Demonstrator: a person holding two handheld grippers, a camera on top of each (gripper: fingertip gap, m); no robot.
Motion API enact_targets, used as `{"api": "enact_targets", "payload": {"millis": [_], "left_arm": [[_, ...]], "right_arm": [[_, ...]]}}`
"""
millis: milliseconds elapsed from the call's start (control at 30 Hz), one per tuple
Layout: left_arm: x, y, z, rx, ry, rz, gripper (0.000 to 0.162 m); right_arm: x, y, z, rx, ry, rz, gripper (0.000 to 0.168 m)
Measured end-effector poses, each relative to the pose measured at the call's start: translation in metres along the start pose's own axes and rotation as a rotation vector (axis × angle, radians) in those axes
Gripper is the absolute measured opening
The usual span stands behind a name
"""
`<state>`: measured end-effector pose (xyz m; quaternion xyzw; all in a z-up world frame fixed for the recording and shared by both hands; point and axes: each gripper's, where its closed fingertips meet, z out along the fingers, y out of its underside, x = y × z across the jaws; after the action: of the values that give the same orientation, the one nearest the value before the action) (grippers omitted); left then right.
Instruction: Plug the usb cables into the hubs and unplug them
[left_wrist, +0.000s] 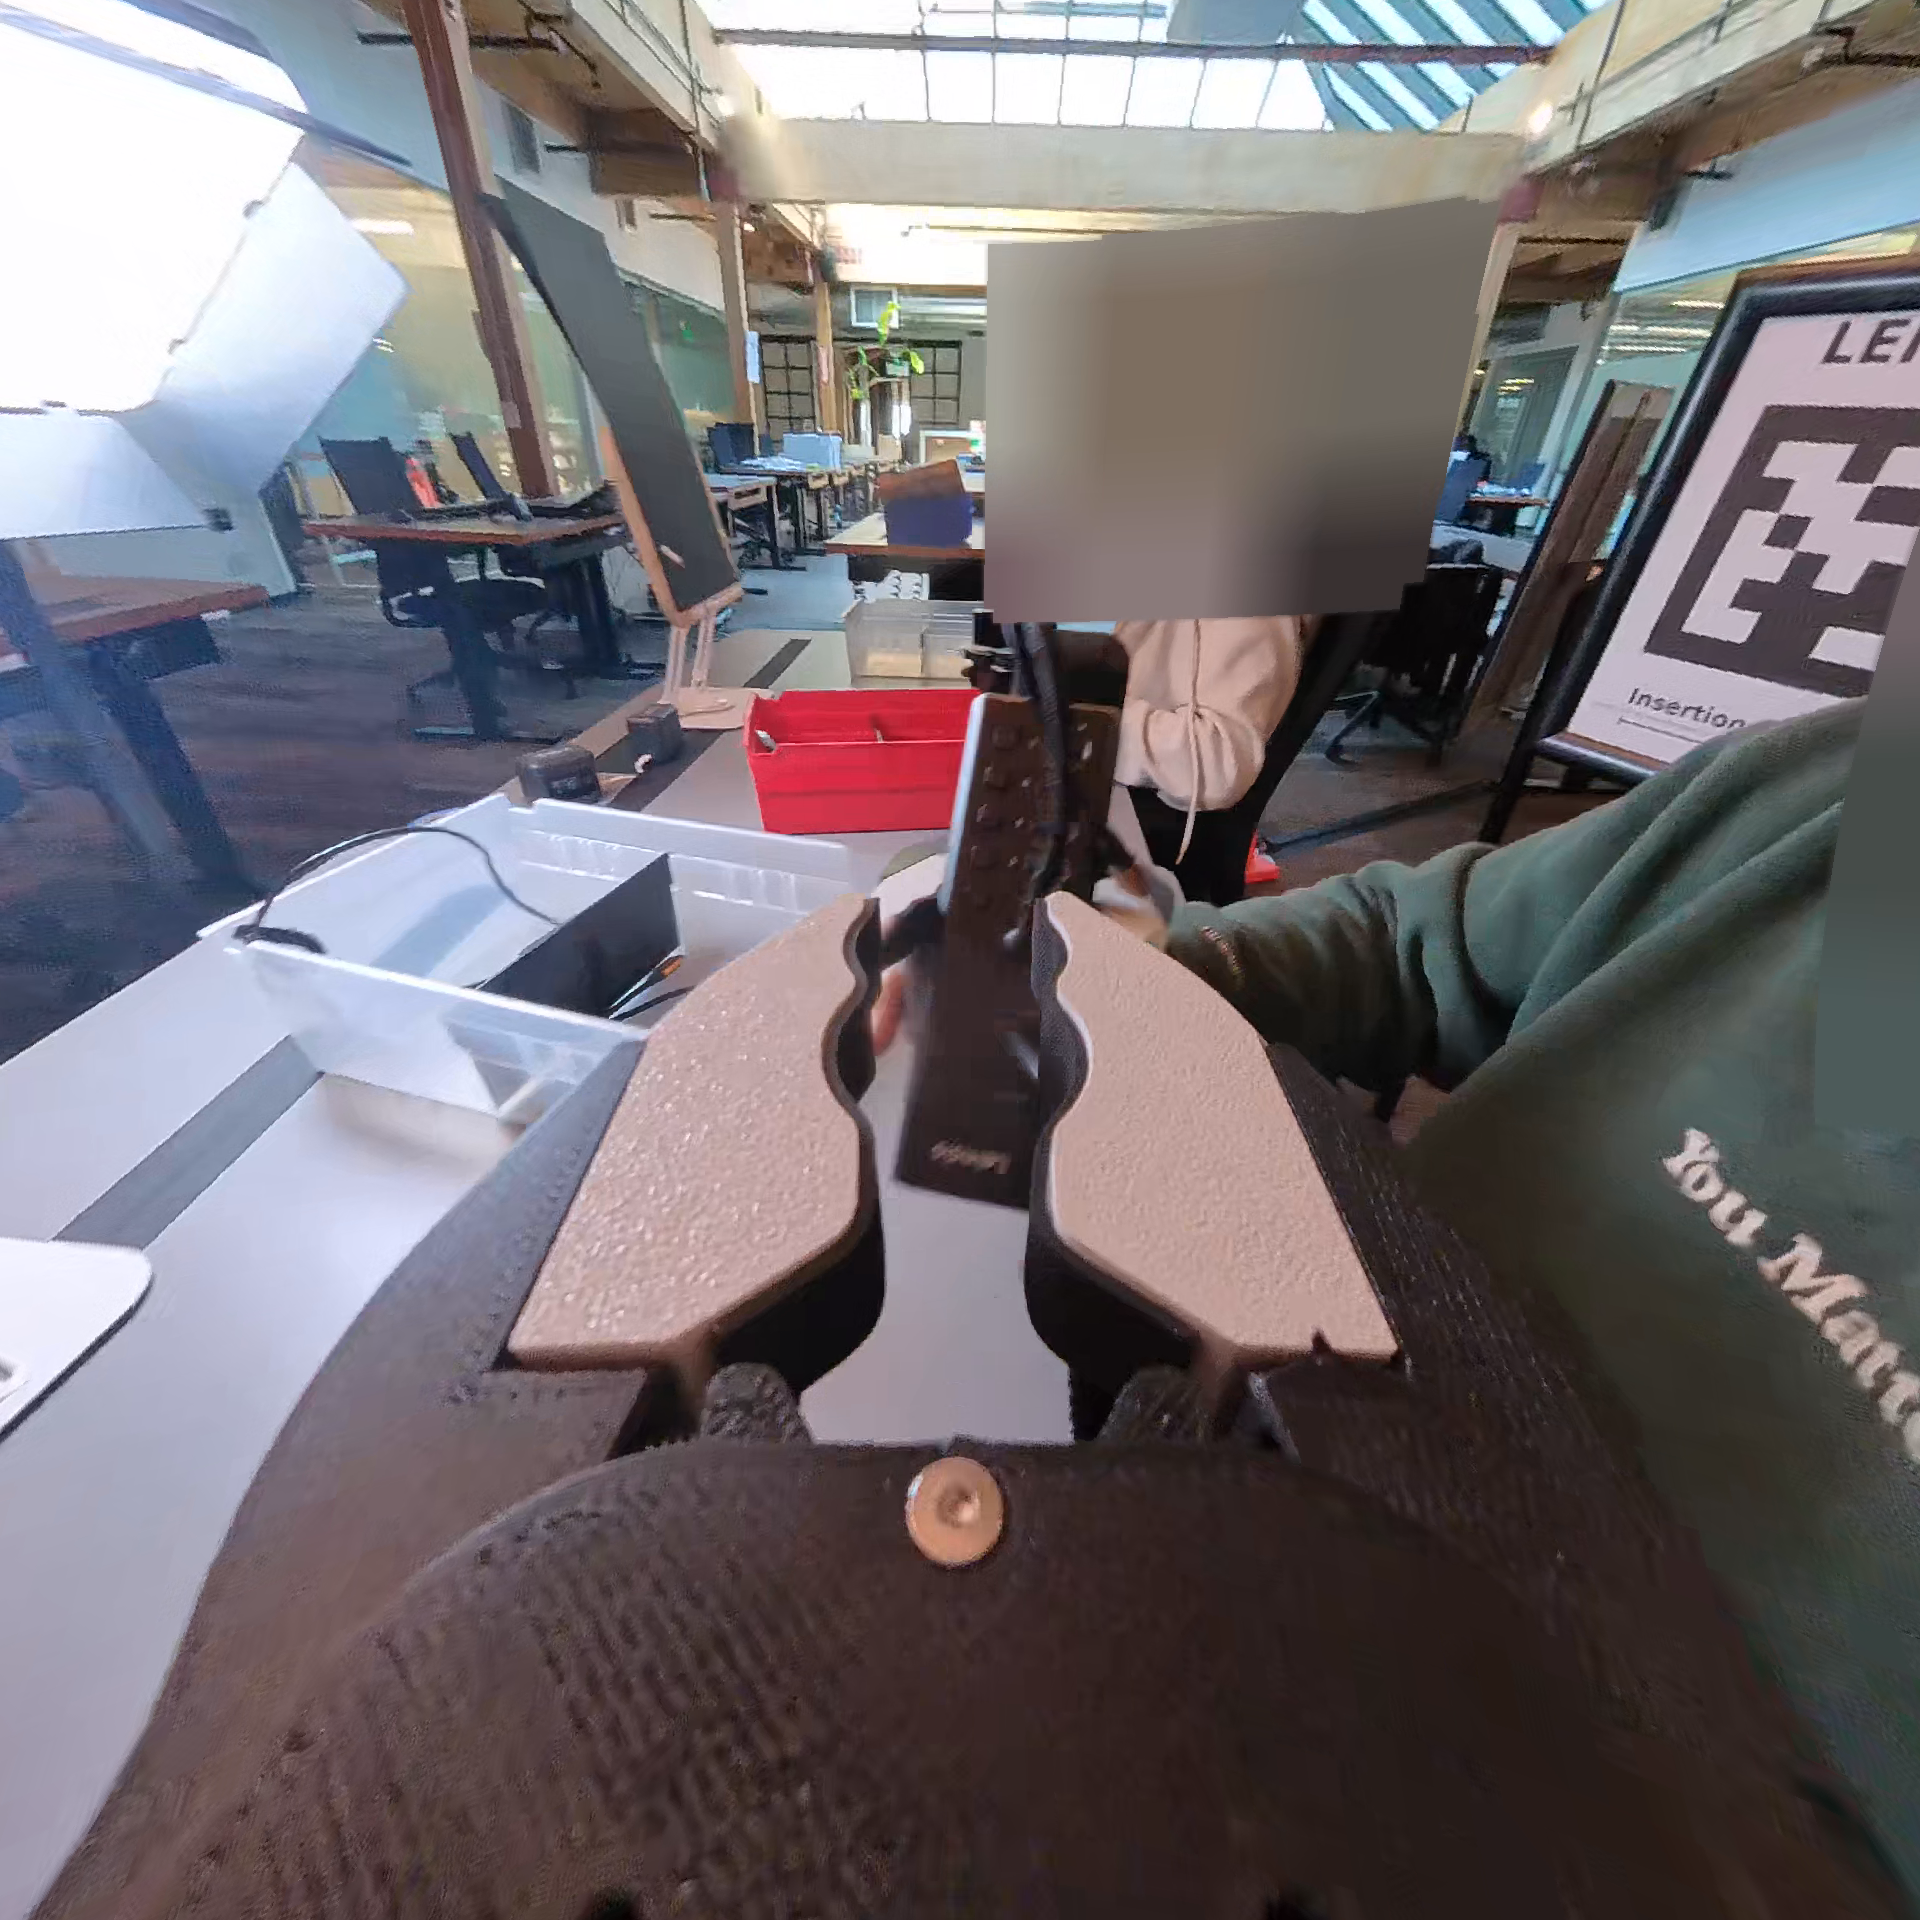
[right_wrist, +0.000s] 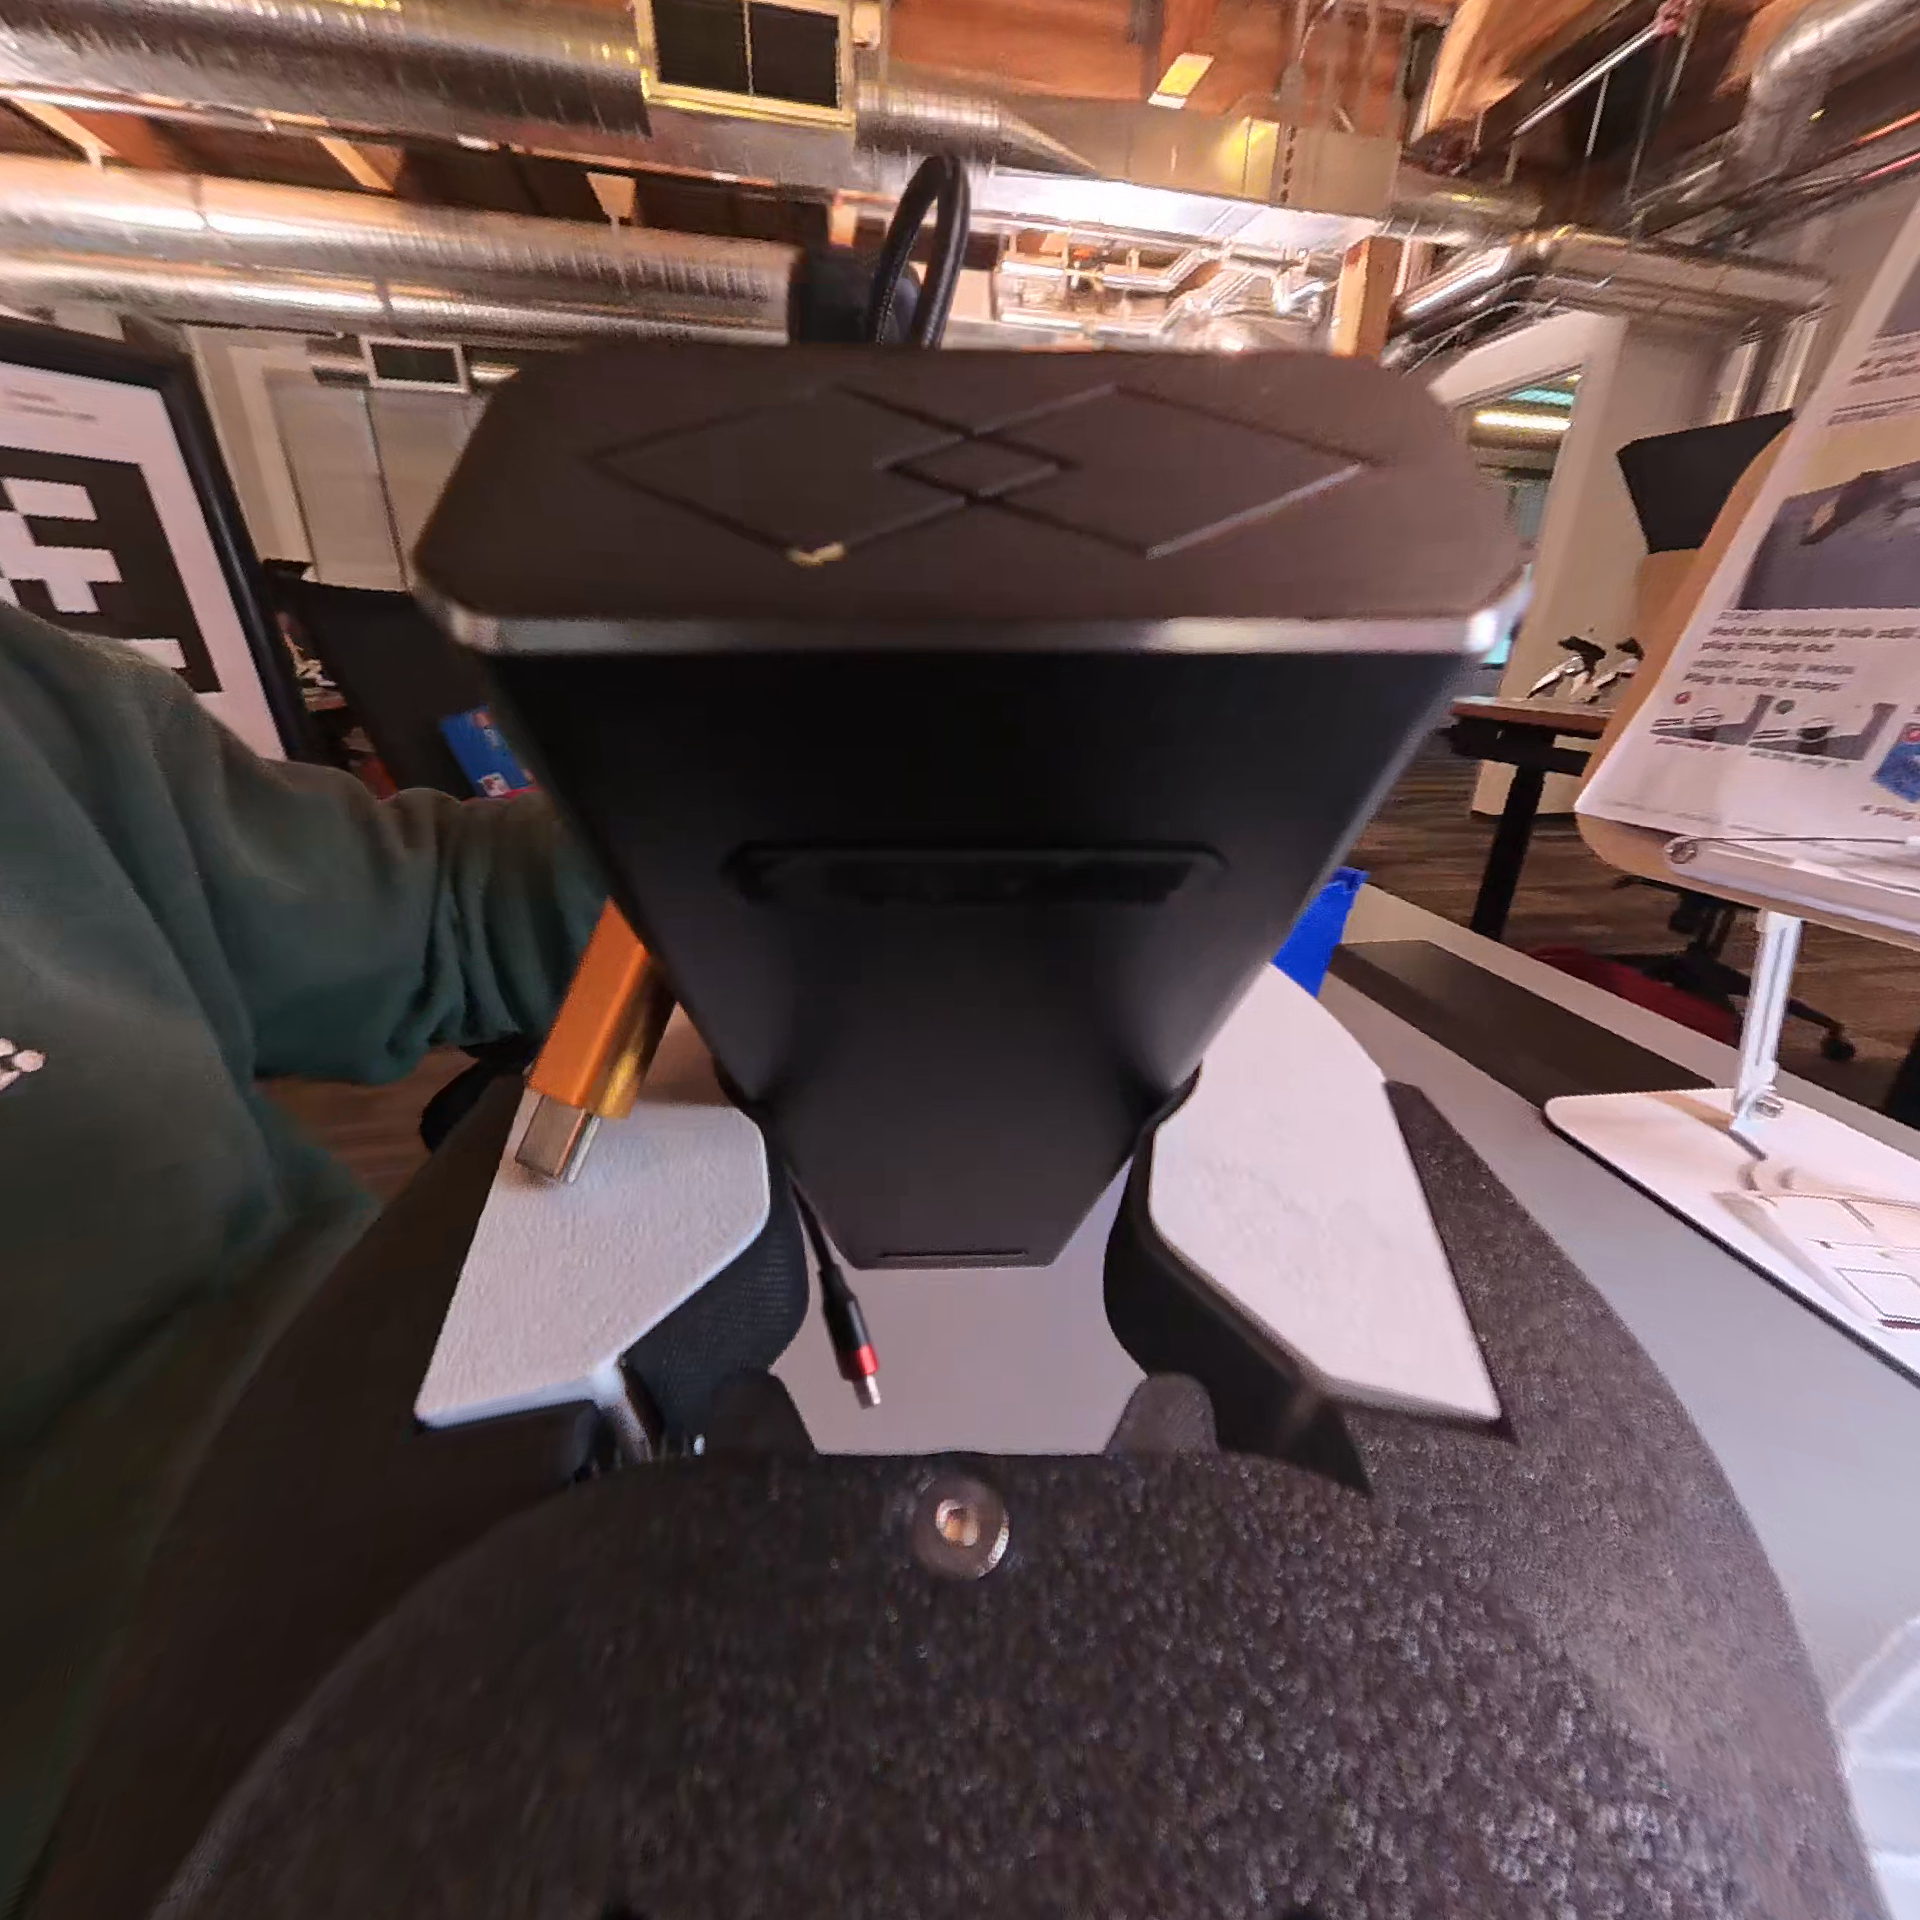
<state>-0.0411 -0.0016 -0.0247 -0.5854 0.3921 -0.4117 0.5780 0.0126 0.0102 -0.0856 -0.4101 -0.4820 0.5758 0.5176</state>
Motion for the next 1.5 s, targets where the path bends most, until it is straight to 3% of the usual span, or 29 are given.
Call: {"api": "enact_targets", "payload": {"millis": [133,300,367,467,600,900,1167,1500], "left_arm": [[-0.04,0.046,-0.022,-0.054,-0.066,-0.064,0.021],[0.016,0.08,0.02,-0.135,0.137,0.047,0.022],[0.027,0.093,0.032,-0.229,0.15,0.112,0.008],[0.032,0.094,0.029,-0.251,0.163,0.12,0.008],[0.039,0.099,0.02,-0.297,0.176,0.16,0.025],[0.042,0.117,0.034,-0.363,0.102,0.264,0.016],[0.044,0.12,0.038,-0.31,0.113,0.15,0.015],[0.047,0.122,0.034,-0.268,0.164,0.091,0.015]], "right_arm": [[-0.016,0.005,0.008,-0.025,-0.096,0.011,0.071],[-0.028,0.038,0.024,-0.161,-0.116,-0.046,0.072],[-0.031,0.044,0.026,-0.187,-0.13,-0.059,0.072],[-0.034,0.045,0.024,-0.216,-0.128,-0.083,0.072],[-0.031,0.044,0.02,-0.221,-0.122,-0.071,0.072],[-0.033,0.061,0.028,-0.291,-0.094,-0.104,0.072],[-0.035,0.057,0.028,-0.286,-0.067,-0.206,0.071],[-0.038,0.067,0.021,-0.357,-0.117,-0.191,0.075]]}}
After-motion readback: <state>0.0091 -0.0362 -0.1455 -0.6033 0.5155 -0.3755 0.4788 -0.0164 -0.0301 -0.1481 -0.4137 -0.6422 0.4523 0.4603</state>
